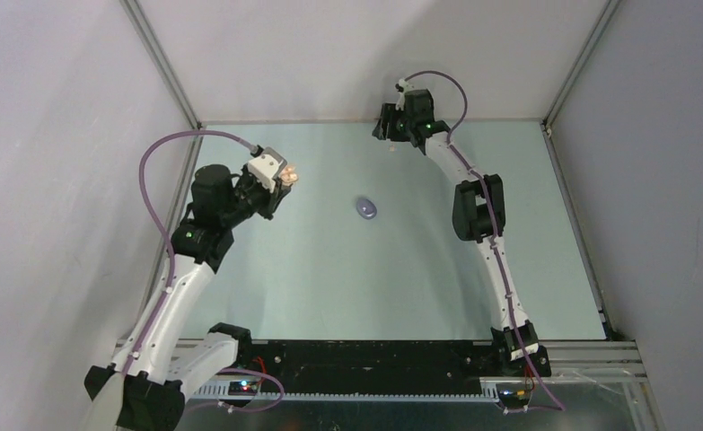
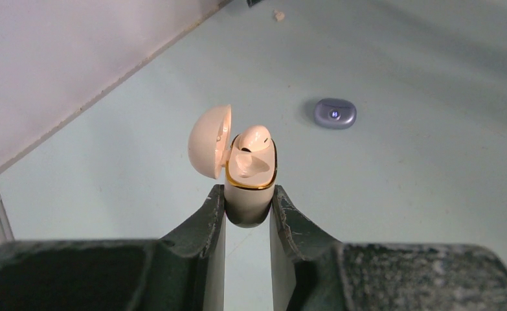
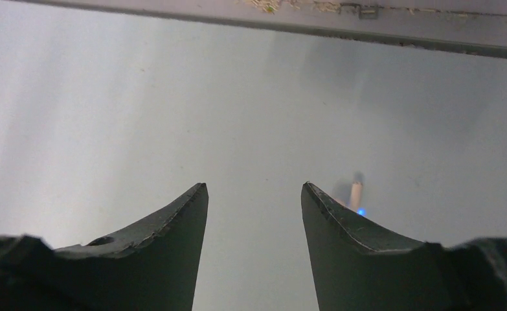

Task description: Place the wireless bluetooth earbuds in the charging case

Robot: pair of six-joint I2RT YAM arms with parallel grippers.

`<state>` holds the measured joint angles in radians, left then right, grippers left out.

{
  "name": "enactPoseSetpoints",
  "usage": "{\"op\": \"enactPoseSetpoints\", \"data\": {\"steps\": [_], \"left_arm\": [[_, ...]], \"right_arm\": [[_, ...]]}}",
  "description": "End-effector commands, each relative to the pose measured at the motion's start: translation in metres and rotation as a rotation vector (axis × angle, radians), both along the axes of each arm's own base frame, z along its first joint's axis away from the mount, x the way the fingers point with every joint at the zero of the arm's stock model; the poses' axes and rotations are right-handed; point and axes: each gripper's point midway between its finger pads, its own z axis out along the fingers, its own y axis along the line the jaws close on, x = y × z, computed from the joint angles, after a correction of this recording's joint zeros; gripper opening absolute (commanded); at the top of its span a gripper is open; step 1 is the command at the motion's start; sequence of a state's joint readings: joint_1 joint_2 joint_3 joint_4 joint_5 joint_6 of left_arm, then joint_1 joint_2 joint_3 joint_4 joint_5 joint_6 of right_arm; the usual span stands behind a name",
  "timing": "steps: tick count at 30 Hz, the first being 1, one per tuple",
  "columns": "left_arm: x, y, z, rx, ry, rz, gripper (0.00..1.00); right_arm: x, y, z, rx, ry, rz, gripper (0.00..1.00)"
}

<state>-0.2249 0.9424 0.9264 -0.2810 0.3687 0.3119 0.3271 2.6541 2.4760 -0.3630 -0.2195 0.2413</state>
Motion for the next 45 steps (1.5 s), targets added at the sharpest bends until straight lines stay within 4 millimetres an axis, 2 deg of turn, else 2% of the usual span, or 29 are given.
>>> {"op": "enactPoseSetpoints", "data": {"steps": [1,5,12,18,28,36,39,40,41,42,44,45], "left_arm": [[0.005,0.015,0.015,0.086,-0.033,0.02,0.0],[0.006,0.022,0.014,0.176,-0.013,-0.003,0.0],[-0.009,0.03,-0.004,0.314,0.083,-0.072,0.0],[-0.01,0.039,-0.009,0.386,0.134,-0.069,0.0],[-0.005,0.04,-0.018,0.405,0.17,-0.073,0.0],[0.004,0.041,-0.014,0.419,0.141,-0.062,0.0],[0.005,0.04,-0.011,0.412,0.122,-0.062,0.0],[0.005,0.039,-0.01,0.41,0.113,-0.062,0.0],[0.004,0.038,-0.009,0.405,0.107,-0.067,0.0],[0.005,0.037,-0.007,0.399,0.093,-0.068,0.0],[0.005,0.034,-0.003,0.383,0.072,-0.073,0.0],[0.004,0.032,0.0,0.372,0.055,-0.08,0.0]], "right_arm": [[0.012,0.016,0.052,0.246,-0.071,0.026,0.6],[0.023,0.01,0.042,0.346,-0.009,-0.097,0.61],[0.036,0.001,0.027,0.505,0.072,-0.225,0.6],[0.036,0.0,0.009,0.571,0.148,-0.243,0.59],[0.03,-0.014,-0.024,0.616,0.289,-0.355,0.57],[0.009,-0.024,-0.053,0.604,0.416,-0.361,0.56],[-0.003,-0.025,-0.056,0.59,0.44,-0.32,0.55],[-0.01,-0.027,-0.064,0.573,0.463,-0.315,0.54],[-0.015,-0.026,-0.059,0.576,0.471,-0.298,0.53],[-0.025,-0.028,-0.072,0.561,0.506,-0.299,0.52],[-0.04,-0.027,-0.064,0.557,0.517,-0.247,0.49],[-0.054,-0.027,-0.075,0.547,0.553,-0.22,0.48]]}}
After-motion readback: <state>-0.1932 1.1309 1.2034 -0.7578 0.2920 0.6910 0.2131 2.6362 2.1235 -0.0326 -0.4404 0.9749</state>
